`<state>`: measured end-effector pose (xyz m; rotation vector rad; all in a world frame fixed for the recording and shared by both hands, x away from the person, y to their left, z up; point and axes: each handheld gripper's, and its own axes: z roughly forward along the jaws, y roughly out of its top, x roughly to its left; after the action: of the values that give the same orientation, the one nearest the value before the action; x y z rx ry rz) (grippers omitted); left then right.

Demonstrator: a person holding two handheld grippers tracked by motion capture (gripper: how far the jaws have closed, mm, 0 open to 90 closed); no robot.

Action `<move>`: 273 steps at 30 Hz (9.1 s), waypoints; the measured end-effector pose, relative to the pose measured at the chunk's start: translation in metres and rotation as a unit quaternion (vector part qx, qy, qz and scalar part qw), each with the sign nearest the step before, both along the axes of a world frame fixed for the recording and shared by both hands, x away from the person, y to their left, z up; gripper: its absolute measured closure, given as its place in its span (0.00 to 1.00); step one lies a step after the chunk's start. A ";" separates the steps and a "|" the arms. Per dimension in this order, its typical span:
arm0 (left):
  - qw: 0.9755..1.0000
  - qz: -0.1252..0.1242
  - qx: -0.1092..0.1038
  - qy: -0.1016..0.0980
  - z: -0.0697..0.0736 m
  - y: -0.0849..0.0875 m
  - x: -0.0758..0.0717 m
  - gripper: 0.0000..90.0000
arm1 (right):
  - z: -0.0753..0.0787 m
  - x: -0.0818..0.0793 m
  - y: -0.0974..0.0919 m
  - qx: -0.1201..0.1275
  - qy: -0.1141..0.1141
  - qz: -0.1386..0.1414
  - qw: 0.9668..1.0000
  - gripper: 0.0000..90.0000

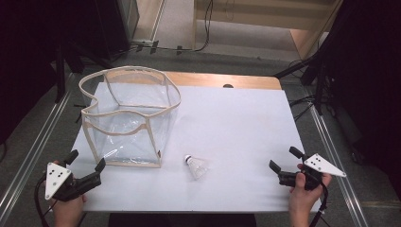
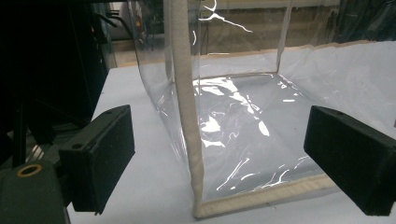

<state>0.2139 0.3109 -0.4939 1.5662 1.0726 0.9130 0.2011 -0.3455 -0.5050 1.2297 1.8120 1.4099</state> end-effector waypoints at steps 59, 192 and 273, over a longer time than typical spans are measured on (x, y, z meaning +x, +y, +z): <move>1.000 -0.006 0.013 0.003 -0.001 -0.002 -0.002 0.10 | 0.047 0.043 0.146 -0.113 0.062 0.205 0.970 0.00; 1.000 -0.012 0.014 0.004 -0.001 -0.002 -0.001 0.10 | 0.091 0.087 0.203 -0.139 0.063 0.241 0.959 0.96; 1.000 -0.014 0.013 0.003 -0.001 -0.002 -0.001 0.10 | 0.165 0.117 0.213 -0.109 0.022 0.236 0.965 0.97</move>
<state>0.2129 0.3091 -0.4951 1.6034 1.0445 0.9073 0.3184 -0.1329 -0.3396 0.7495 2.3252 1.3751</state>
